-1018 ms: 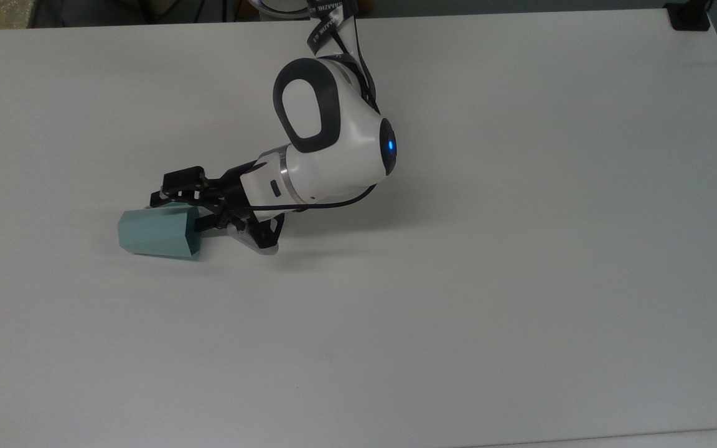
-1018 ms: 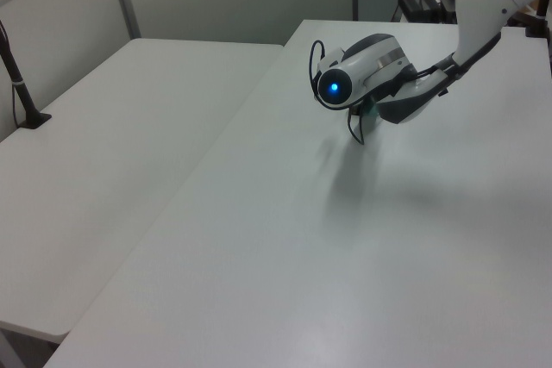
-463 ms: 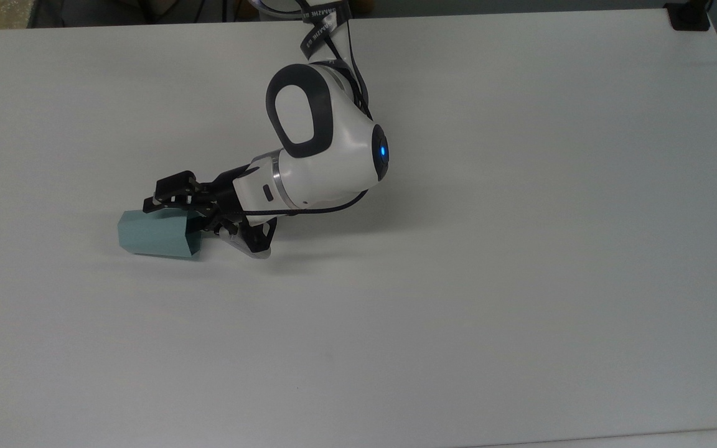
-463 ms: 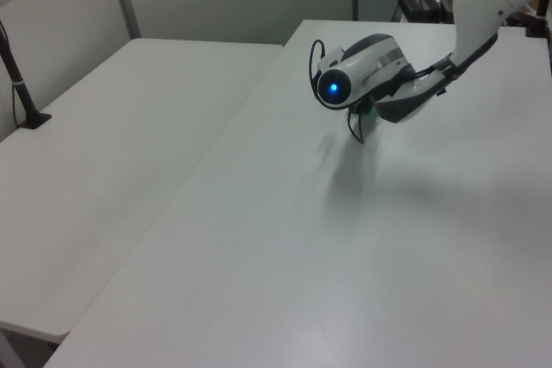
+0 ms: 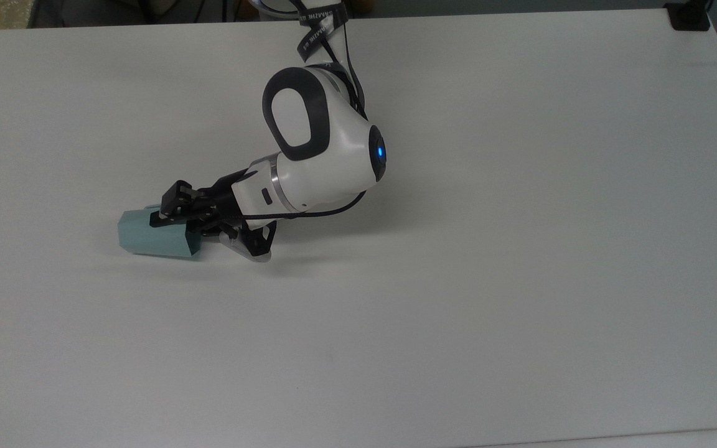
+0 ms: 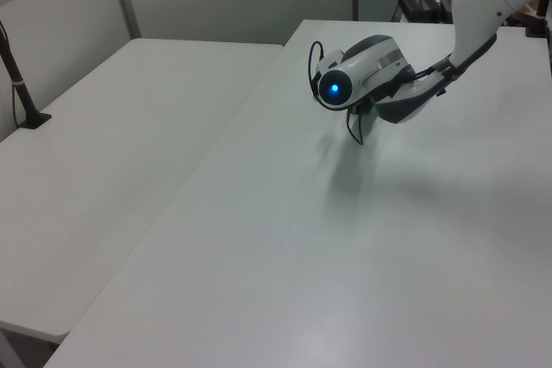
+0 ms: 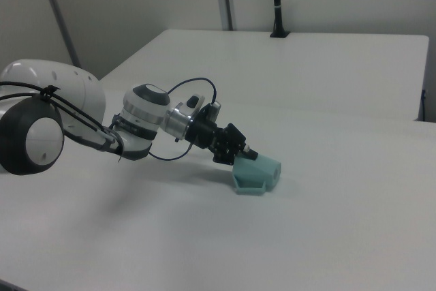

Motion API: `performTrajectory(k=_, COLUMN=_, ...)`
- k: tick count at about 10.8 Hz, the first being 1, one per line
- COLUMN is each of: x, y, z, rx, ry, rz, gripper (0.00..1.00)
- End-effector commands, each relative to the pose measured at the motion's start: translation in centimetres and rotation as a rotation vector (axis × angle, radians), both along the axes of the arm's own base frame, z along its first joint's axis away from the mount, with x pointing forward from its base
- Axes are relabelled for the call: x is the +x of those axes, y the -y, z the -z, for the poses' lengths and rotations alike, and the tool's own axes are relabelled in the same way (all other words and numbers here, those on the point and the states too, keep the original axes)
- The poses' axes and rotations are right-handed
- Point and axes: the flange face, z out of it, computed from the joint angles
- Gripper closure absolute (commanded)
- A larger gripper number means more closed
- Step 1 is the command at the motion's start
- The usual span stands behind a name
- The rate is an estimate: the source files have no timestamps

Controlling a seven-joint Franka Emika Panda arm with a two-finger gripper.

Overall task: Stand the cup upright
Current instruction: 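Close the gripper on the cup's rim wall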

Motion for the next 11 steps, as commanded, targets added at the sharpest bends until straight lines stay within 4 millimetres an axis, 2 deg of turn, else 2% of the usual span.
performTrajectory(k=1, x=0.6, y=-0.1, z=0.2, rx=-0.001, ry=0.023, rz=-0.02, gripper=1.0)
performTrajectory(k=4, x=0.4, y=-0.5, z=0.1, rx=0.008, ry=0.023, rz=-0.016, gripper=1.0)
performTrajectory(k=5, x=0.4, y=-0.6, z=-1.0, rx=0.016, ry=0.033, rz=-0.014, gripper=1.0)
performTrajectory(k=7, x=0.4, y=-0.4, z=-3.8, rx=0.053, ry=0.064, rz=0.005, gripper=1.0)
performTrajectory(k=11, x=-0.8, y=-0.3, z=-12.4, rx=0.218, ry=0.053, rz=0.04, gripper=1.0)
